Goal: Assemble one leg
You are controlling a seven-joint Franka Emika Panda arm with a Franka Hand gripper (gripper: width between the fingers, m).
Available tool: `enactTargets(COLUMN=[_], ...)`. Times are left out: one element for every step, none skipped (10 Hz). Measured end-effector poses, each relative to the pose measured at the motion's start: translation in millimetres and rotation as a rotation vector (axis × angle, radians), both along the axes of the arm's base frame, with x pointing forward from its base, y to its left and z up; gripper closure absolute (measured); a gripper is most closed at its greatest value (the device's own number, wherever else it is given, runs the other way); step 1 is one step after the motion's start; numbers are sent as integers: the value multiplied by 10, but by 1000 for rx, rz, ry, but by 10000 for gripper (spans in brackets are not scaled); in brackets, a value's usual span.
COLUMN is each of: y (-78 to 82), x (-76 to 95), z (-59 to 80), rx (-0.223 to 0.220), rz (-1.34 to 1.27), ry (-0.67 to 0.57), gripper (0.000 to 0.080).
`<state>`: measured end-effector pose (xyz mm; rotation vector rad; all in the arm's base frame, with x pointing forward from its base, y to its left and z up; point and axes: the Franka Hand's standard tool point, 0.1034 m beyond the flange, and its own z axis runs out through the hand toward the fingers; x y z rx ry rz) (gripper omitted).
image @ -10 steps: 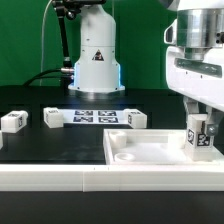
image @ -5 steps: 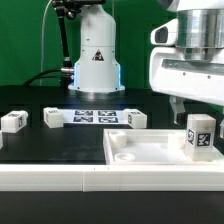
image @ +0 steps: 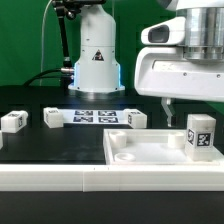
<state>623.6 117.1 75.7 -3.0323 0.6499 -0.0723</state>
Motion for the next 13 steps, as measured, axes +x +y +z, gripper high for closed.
enactTargets(y=[-3,9,10,5,1,-4,-8,-8,-6,-9,-10,-5,1], x=[1,-2,-2,-2,-1,0,1,1,1,1,1,2,0], z=[0,-2,-2,-2,-2,-2,-2,-2,-2,-2,-2,-2,-6], rx=[-6,-9,-13,-17,-19,-22,-22,-22,-22,-21,-21,-16,-8], rz=[109,170,252,312,361,395,406,403,399,377,377,329,187], ry=[-3,-5,-7,-9,-10,-11,-12,-12,-12,-11,-11,-11,-9], gripper=[151,151,151,151,151,180,180,367,367,510,510,510,510])
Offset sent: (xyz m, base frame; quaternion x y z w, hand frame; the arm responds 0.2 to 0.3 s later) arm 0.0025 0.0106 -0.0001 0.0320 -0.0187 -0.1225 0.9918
